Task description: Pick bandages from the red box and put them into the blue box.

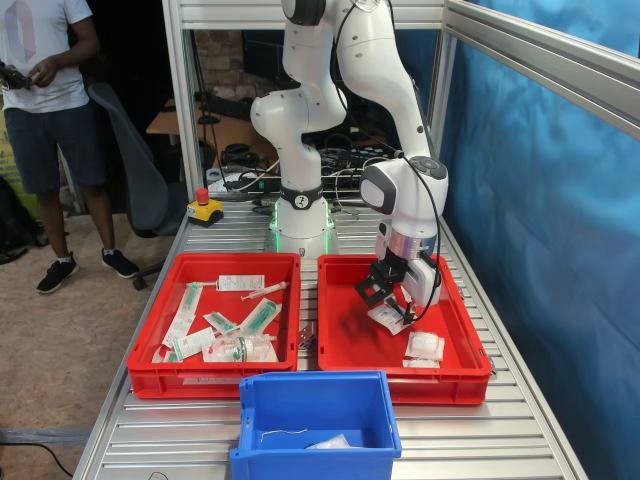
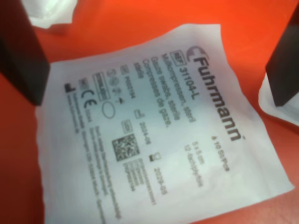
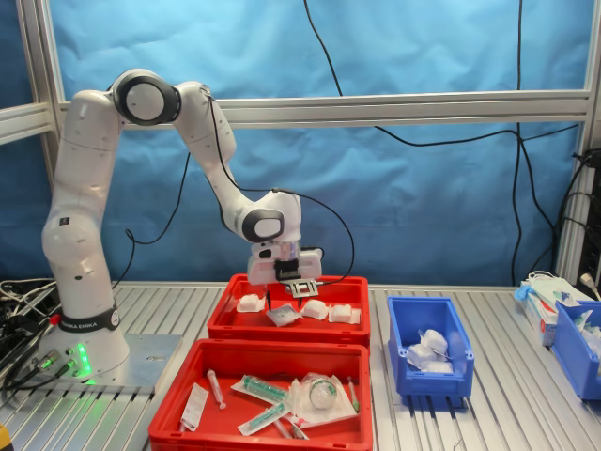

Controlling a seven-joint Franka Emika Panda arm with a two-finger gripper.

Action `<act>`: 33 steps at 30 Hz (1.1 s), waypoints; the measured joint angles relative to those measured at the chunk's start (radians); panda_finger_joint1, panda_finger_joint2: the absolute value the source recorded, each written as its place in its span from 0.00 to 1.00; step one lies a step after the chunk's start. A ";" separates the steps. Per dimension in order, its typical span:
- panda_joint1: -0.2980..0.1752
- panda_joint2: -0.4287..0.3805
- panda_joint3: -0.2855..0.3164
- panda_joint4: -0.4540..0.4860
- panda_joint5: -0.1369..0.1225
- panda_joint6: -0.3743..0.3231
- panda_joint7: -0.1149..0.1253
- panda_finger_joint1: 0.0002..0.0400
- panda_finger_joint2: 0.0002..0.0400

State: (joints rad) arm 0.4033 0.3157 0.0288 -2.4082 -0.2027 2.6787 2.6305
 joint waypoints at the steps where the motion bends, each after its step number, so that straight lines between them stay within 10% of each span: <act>1: 0.001 0.003 0.000 0.002 0.000 0.000 0.000 1.00 1.00; 33: 0.005 0.082 -0.031 0.038 0.000 0.003 0.000 0.98 0.98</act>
State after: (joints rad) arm 0.4085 0.3977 -0.0023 -2.3698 -0.2027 2.6815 2.6306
